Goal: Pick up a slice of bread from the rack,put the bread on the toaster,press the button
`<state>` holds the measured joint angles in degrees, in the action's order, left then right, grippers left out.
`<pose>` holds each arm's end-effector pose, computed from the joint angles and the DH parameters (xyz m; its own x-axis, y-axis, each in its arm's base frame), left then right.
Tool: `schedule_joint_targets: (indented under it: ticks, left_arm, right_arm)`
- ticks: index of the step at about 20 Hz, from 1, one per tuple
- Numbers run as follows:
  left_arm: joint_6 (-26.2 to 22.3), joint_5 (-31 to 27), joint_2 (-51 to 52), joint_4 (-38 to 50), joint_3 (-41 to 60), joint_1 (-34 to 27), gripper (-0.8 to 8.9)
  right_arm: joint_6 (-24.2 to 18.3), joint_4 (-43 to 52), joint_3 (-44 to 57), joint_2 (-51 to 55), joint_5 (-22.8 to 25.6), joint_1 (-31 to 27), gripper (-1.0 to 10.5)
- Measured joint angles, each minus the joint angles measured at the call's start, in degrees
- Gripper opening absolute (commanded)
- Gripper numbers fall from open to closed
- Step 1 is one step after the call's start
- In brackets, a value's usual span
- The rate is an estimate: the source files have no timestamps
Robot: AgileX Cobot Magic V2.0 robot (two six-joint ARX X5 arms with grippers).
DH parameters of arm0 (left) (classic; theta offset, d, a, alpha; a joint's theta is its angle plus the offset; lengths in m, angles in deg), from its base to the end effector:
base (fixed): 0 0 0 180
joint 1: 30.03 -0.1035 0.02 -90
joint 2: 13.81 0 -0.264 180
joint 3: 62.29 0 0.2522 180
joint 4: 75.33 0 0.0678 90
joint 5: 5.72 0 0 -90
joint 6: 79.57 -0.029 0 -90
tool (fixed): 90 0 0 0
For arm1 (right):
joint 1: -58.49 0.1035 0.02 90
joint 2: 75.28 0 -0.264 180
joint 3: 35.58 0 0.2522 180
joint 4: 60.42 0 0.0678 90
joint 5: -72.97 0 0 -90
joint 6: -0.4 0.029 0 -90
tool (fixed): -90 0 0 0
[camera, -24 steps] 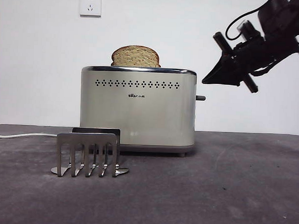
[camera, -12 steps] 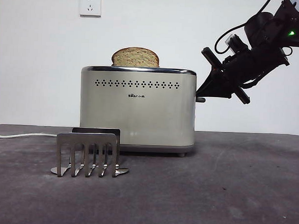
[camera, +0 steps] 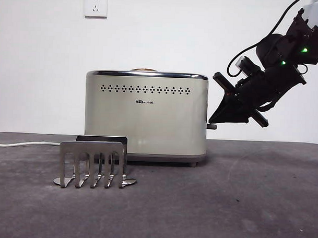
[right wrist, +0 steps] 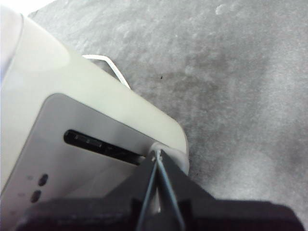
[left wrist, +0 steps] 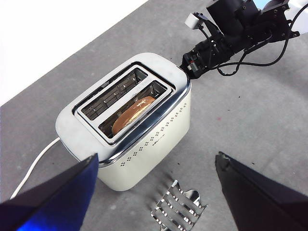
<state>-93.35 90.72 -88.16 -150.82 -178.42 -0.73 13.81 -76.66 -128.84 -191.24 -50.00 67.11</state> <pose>0.1878 -0.1091 0.4721 0.6660 -0.5023 -0.5515 0.6666 0.7326 0.1377 0.4326 0.0815 0.1856 0.5636 0.6359 -0.5273 -0.3853 0.7670 0.5131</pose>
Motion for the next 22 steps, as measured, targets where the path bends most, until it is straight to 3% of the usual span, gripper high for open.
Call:
schedule_joint_targets:
  ticks: [17,22]
  left_arm:
    - [0.33,0.00,0.00,-0.59,0.00,0.00,4.09]
    - [0.33,-0.02,0.00,-0.94,0.00,0.00,4.09]
  right_arm:
    - [-0.57,0.13,-0.09,0.33,0.09,0.00,-0.1]
    - [-0.57,-2.47,1.05,7.74,1.46,-0.02,-0.1]
